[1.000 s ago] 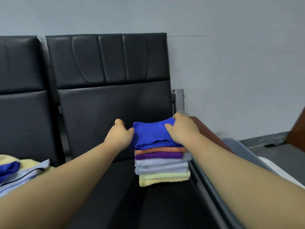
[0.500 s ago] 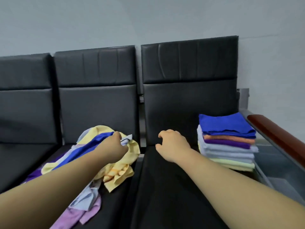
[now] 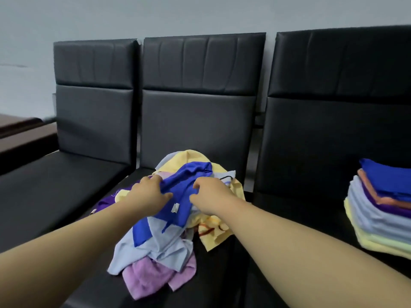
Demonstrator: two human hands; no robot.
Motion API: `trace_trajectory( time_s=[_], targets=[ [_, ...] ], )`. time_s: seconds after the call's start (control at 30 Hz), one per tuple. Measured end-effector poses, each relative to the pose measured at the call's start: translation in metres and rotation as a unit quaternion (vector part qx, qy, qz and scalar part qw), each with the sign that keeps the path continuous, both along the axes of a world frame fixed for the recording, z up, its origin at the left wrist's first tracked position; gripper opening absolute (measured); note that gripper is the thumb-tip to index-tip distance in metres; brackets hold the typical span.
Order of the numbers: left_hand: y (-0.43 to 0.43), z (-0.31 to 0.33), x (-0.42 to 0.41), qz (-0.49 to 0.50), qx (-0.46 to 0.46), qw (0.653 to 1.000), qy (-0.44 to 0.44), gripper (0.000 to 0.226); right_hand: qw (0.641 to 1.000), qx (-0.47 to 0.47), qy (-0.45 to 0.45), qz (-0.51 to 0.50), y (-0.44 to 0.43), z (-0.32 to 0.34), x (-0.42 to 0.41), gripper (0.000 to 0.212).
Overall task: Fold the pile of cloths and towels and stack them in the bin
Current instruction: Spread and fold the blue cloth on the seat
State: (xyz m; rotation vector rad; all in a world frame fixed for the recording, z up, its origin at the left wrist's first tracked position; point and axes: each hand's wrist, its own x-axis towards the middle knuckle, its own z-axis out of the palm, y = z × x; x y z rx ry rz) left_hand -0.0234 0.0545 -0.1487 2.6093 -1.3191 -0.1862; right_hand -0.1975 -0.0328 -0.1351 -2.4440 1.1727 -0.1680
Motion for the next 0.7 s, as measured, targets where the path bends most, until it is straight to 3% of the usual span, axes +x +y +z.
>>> trace_trajectory(
  time_s=[0.17, 0.27, 0.37, 0.53, 0.7],
  targets=[
    [-0.007, -0.011, 0.009, -0.011, -0.015, 0.999, -0.026, 0.027, 1.000, 0.001, -0.004, 0.015, -0.001, -0.026, 0.037, 0.045],
    [-0.009, -0.008, 0.013, -0.012, -0.069, 0.998, 0.002, 0.020, 0.999, -0.022, 0.020, -0.012, -0.008, -0.033, 0.047, 0.023],
    [-0.007, 0.001, 0.010, -0.026, -0.128, 0.990, 0.062, 0.022, 0.999, -0.020, 0.023, -0.034, -0.013, -0.029, 0.045, 0.017],
    [-0.005, 0.038, -0.028, -0.051, -0.195, 0.972, 0.125, 0.026, 0.989, 0.044, -0.128, -0.055, -0.020, 0.008, -0.005, 0.018],
    [-0.012, 0.073, -0.094, -0.100, -0.222, 0.955, 0.171, 0.029, 0.942, 0.145, -0.286, -0.097, -0.022, 0.043, -0.093, 0.008]
  ],
)
